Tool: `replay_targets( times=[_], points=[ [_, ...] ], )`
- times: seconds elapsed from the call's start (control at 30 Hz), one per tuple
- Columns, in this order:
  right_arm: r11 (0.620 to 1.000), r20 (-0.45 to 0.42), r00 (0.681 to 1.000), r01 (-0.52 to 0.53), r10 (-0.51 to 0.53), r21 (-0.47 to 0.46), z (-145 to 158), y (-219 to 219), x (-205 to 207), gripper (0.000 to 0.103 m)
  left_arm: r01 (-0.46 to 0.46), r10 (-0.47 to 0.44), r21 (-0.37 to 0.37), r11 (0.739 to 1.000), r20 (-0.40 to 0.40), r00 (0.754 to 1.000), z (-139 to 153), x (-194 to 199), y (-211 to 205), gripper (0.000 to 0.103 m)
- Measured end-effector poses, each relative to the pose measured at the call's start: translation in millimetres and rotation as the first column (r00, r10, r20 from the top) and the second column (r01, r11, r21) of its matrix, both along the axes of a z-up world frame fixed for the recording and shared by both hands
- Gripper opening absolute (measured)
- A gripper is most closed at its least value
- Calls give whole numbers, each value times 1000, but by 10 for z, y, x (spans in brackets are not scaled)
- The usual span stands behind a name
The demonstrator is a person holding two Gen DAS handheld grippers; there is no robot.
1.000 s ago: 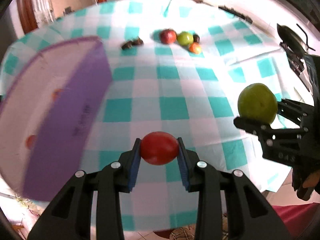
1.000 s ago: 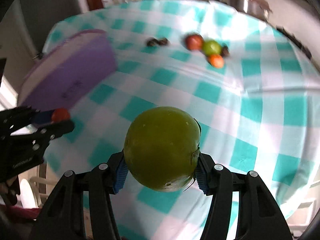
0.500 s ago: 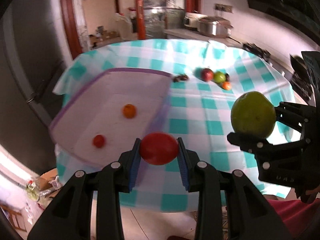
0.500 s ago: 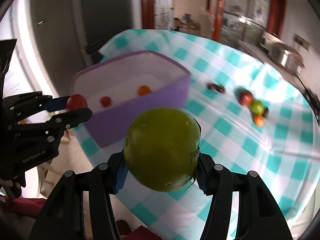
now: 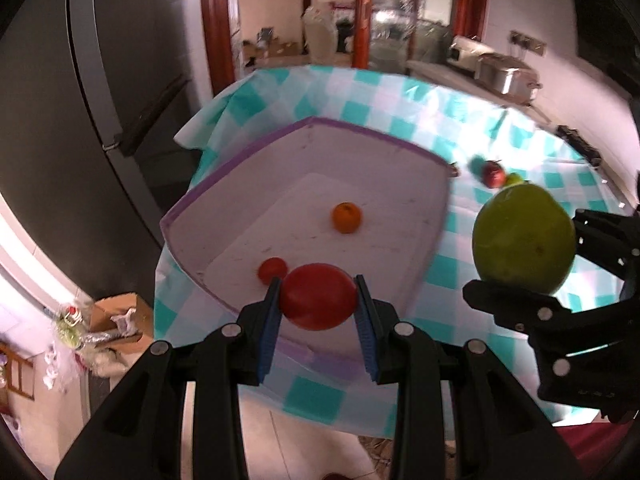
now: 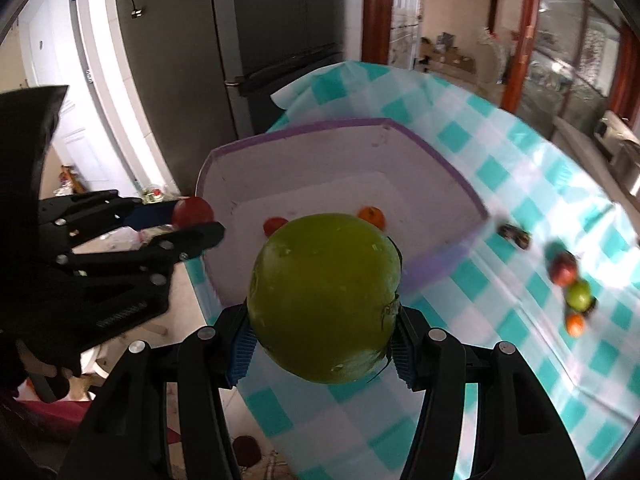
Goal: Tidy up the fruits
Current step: 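Carry the green apple and tomato into the box and release both, then withdraw both tools from the box back to the fruit cluster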
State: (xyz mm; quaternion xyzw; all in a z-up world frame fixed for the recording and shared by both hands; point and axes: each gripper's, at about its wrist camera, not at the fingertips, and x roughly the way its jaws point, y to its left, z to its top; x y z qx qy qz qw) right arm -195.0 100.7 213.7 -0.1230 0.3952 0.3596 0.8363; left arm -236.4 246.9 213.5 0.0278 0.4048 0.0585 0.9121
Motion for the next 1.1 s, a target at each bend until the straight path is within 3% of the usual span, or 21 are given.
replay_targets(
  times=[0.2,0.4,0.53,0.73,0.87,0.93,1.1],
  points=[
    [993,-75,992,-105,101,-58,-175,437,540,56,-66,68,18,998,-135,988,-190,634,280,35],
    [964,-223,958,-215,178,-155,-567,792,986,56,-64,77,52,997,-284,956,-493,1335,474,35],
    [944,-271,942,-256,196,-209,-790,957,1143,56,-33,60,76,997,-402,914,-715,1696,535,35],
    [903,-408,899,-300,160,-307,-1169,1110,1368,56,1,52,90,996,-586,809,-1123,2064,639,35],
    [866,-451,881,-332,144,-373,-1378,1194,1415,56,6,57,96,995,-638,768,-1280,2158,658,36],
    [871,-477,870,-326,125,-367,-1408,1203,1438,56,2,61,96,995,-650,758,-1315,2167,659,37],
    [876,-485,870,-298,86,-378,-1419,1225,1466,58,-8,71,99,995,-653,754,-1333,2131,679,38]
  ],
)
